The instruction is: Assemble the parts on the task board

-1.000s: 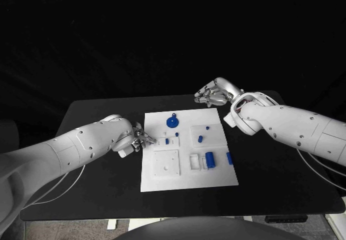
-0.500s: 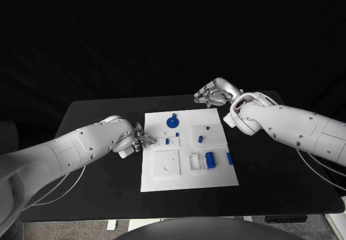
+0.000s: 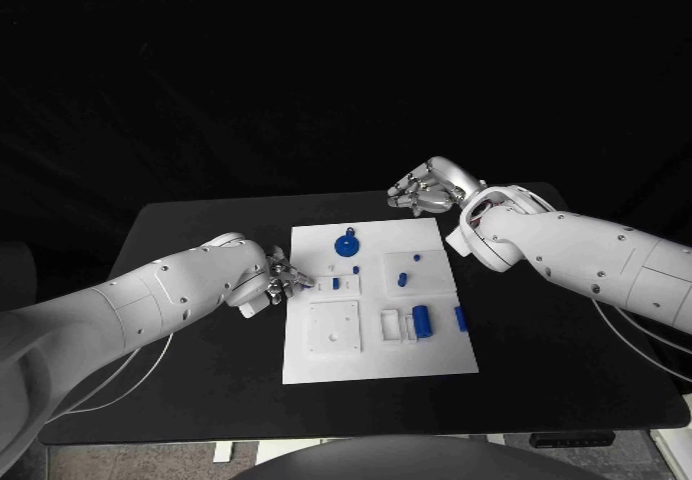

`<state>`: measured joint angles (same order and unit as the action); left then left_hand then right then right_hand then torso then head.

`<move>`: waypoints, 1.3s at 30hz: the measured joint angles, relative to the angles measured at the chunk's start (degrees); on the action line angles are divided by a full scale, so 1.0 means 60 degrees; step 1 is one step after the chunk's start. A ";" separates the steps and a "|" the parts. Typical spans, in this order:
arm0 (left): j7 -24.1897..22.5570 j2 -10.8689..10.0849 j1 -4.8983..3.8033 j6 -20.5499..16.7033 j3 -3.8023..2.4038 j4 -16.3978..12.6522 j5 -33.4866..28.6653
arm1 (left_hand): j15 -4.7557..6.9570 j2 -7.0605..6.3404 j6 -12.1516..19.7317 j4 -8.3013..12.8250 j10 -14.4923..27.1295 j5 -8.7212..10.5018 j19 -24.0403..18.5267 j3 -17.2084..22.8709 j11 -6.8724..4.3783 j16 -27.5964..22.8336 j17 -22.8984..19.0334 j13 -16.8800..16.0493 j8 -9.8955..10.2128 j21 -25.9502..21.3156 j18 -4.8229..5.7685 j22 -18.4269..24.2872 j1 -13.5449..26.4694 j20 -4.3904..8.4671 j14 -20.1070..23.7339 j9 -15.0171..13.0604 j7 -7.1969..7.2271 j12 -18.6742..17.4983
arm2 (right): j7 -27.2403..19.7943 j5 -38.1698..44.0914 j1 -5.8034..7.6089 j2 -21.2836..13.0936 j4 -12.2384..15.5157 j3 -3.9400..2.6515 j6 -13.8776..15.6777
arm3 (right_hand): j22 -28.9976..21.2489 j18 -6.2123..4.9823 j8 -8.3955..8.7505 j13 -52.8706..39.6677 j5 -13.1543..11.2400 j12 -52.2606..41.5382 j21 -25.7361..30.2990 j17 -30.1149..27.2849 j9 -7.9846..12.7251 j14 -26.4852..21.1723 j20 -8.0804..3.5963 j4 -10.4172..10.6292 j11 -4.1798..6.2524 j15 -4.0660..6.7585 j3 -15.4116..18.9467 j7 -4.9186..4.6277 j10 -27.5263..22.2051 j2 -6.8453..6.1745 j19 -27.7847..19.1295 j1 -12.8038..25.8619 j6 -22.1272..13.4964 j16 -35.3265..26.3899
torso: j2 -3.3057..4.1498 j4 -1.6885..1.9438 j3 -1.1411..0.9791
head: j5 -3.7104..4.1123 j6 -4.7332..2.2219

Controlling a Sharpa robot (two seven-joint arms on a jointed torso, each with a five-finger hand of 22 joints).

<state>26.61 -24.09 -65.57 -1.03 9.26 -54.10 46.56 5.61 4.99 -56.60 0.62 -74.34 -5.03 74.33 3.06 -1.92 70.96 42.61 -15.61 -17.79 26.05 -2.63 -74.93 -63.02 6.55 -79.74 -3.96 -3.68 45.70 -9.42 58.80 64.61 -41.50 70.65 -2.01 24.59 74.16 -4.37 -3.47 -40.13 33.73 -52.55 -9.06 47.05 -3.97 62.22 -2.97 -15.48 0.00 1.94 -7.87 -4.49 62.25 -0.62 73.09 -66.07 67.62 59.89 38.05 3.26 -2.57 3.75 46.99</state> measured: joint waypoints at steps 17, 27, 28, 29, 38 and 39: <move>-0.0142 0.0069 0.0006 -0.0231 -0.0002 -0.0001 0.0038 | 0.0038 0.0606 -0.0409 0.0486 -0.0258 -0.0093 0.0034 0.0412 -0.0092 0.0094 0.0273 -0.0001 -0.0098 0.0040 0.0000 0.0002 -0.0548 0.0034 -0.0175 -0.0127 0.0169 -0.0110 | 0.0001 0.0000 0.0000 0.0020 -0.0020 0.0000 -0.0005 | 0.0014 0.0001 0.0000 0.0000 0.0000 0.0000 0.0000 0.0000 0.0000 0.0000 0.0000 0.0025 0.0000 0.0000 -0.0025 0.0000 0.0000 0.0000 0.0000 0.0000 0.0000 0.0000 | 0.0000 0.0001 0.0003 | 0.0005 -0.0019; -0.0296 -0.0236 -0.0002 -0.0418 -0.0001 -0.0231 0.0038 | 0.0053 0.0474 -0.0569 0.0634 -0.0442 -0.0093 0.0085 0.0314 -0.0138 0.0019 0.0398 -0.0030 -0.0179 0.0110 -0.0001 0.0003 -0.0681 0.0086 -0.0259 -0.0965 0.0264 -0.0380 | 0.0001 0.0000 0.0000 -0.0002 -0.0025 0.0000 -0.0009 | 0.0017 0.0000 0.0000 0.0000 0.0000 0.0000 0.0000 0.0000 0.0000 0.0000 0.0000 0.0025 0.0000 0.0000 -0.0025 0.0000 0.0000 0.0000 0.0000 0.0000 0.0000 0.0000 | -0.0002 0.0001 0.0005 | -0.0002 -0.0056; -0.0319 -0.0306 -0.0011 -0.0431 -0.0001 -0.0293 0.0038 | 0.0055 0.0417 -0.0563 0.0710 -0.0426 -0.0093 0.0086 0.0299 -0.0122 -0.0140 0.0195 -0.0023 -0.0145 0.0102 0.0000 0.0003 -0.0737 0.0086 -0.0247 -0.0973 0.0258 -0.0474 | 0.0001 -0.0001 0.0000 -0.0008 -0.0025 0.0000 -0.0009 | 0.0016 0.0000 0.0000 0.0000 0.0000 0.0000 0.0000 0.0000 0.0000 0.0000 0.0000 0.0025 0.0000 0.0000 -0.0025 0.0000 0.0000 0.0000 0.0000 0.0000 0.0000 0.0000 | -0.0004 0.0002 0.0005 | 0.0000 -0.0059; -0.0350 -0.0382 -0.0022 -0.0447 -0.0001 -0.0360 0.0038 | 0.0074 0.0335 -0.0529 0.0789 -0.0349 -0.0093 0.0084 0.0306 -0.0085 -0.0357 -0.0108 0.0016 -0.0078 0.0044 -0.0001 0.0003 -0.0820 0.0084 -0.0150 -0.0973 0.0225 -0.0612 | 0.0001 -0.0001 0.0000 -0.0015 -0.0025 0.0000 -0.0009 | 0.0017 0.0000 0.0000 0.0000 0.0000 0.0000 0.0000 0.0000 0.0000 0.0000 0.0000 0.0025 0.0000 0.0000 -0.0025 0.0000 0.0000 0.0000 0.0000 0.0000 0.0000 0.0000 | -0.0005 0.0007 0.0005 | 0.0002 -0.0065; -0.1145 -0.1082 -0.0242 -0.0798 -0.0010 -0.1130 0.0181 | -0.0084 0.0045 -0.0434 0.1715 0.0579 -0.0416 -0.0176 0.0488 0.0150 -0.1589 -0.1214 0.0890 0.0385 -0.0556 0.0000 0.0111 -0.2021 -0.0032 0.0301 -0.0746 -0.0034 -0.2417 | 0.0001 -0.0001 0.0000 -0.0061 -0.0020 0.0000 -0.0008 | 0.0027 0.0000 0.0000 0.0000 0.0000 0.0000 0.0000 0.0000 0.0000 0.0000 0.0000 0.0025 0.0000 0.0000 -0.0024 0.0000 0.0000 0.0000 0.0000 0.0000 0.0000 0.0000 | -0.0007 0.0017 0.0013 | -0.0053 -0.0146; -0.1269 -0.1130 -0.0254 -0.0867 -0.0011 -0.1194 0.0241 | -0.0139 0.0026 -0.0495 0.1845 0.0675 -0.0444 -0.0219 0.0544 0.0194 -0.1709 -0.1270 0.1056 0.0452 -0.0635 0.0000 0.0143 -0.2172 -0.0075 0.0351 -0.0670 -0.0121 -0.2707 | 0.0001 -0.0001 0.0000 -0.0065 -0.0020 0.0000 -0.0008 | 0.0027 0.0001 0.0000 0.0000 0.0000 0.0000 0.0000 0.0000 0.0000 0.0000 0.0000 0.0023 0.0000 0.0000 -0.0027 0.0000 0.0000 0.0000 0.0000 0.0000 0.0000 0.0000 | -0.0007 0.0017 0.0012 | -0.0060 -0.0148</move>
<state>19.00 -30.87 -67.09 -6.24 9.19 -61.26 48.00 4.78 5.15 -59.58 11.69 -70.28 -7.69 73.02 6.32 -0.76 60.70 35.00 -9.28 -15.08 22.24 -2.62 -74.08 -76.05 6.10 -77.63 -7.99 -4.41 29.46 -9.42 58.79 64.61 -41.89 70.53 -2.01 24.54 74.32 -4.37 -3.47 -40.13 33.73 -52.55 -9.06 47.05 -3.97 62.22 -2.97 -15.34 0.00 1.94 -8.03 -4.49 62.26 -0.62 73.09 -66.07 67.62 59.89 38.00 3.37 -2.49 3.39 46.10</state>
